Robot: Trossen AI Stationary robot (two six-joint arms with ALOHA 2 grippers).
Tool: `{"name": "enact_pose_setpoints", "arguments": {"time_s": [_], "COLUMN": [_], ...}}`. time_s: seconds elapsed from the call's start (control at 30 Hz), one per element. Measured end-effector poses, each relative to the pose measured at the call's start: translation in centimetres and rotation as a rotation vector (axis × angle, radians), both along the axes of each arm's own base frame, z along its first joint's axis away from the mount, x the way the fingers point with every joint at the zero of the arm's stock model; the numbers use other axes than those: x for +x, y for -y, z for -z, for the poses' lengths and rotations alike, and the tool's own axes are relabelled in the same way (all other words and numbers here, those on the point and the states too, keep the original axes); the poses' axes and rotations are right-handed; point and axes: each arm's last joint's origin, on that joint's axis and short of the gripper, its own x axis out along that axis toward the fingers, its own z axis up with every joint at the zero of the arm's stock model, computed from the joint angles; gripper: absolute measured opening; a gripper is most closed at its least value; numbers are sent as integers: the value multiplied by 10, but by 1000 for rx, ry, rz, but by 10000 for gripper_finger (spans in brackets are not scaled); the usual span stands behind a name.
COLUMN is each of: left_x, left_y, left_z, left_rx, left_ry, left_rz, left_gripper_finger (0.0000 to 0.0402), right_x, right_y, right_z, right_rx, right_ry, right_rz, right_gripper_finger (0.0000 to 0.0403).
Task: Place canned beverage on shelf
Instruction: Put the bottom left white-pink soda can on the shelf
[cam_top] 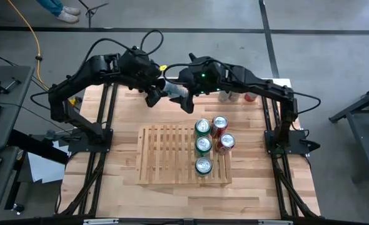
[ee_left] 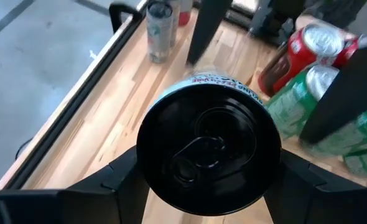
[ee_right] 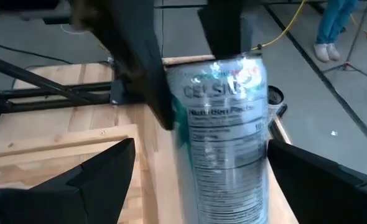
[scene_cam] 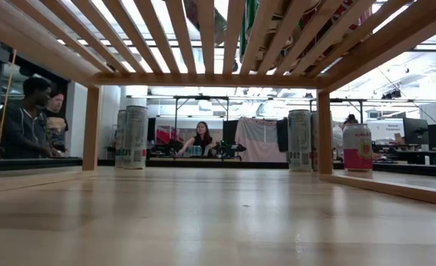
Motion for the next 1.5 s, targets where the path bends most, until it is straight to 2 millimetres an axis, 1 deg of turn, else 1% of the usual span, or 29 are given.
{"name": "enact_pose_setpoints", "arguments": {"time_s": [0.17,0.3,0.4,0.5,0.67,0.7,0.73,0.87,0.93,1.0,1.07,1.13,1.27,1.37,1.5], "left_x": [1,1,1,1,1,2,2,2,1,-7,-17,-31,-60,-78,-99], "left_y": [1,1,1,1,1,1,1,1,1,1,2,1,5,10,18], "left_z": [-2,-2,-2,-2,-2,-2,-3,-4,-6,-10,-17,-24,-37,-38,-29], "left_rx": [12,1,-2,-2,7,13,19,25,28,40,54,61,87,106,90], "left_ry": [22,20,22,22,26,27,29,42,59,65,91,124,188,229,314], "left_rz": [11,22,27,27,33,33,36,38,42,41,33,6,-75,-123,-167], "left_gripper_finger": [231,231,231,231,231,235,244,295,310,316,317,316,315,316,316], "right_x": [8,10,12,12,12,12,12,11,10,9,3,-2,-3,-1,7], "right_y": [2,3,4,4,5,5,5,5,6,8,13,18,28,29,28], "right_z": [8,8,10,11,11,10,10,10,12,14,12,11,9,5,1], "right_rx": [-11,-21,-35,-43,-73,-80,-87,-108,-119,-129,-123,-115,-19,49,91], "right_ry": [-17,1,-10,-15,-21,-22,-22,-31,-59,-78,-103,-113,-66,-6,88], "right_rz": [19,17,28,37,46,50,54,49,41,36,48,60,38,-28,-96], "right_gripper_finger": [351,350,341,316,245,232,228,228,228,228,228,229,229,229,229]}}
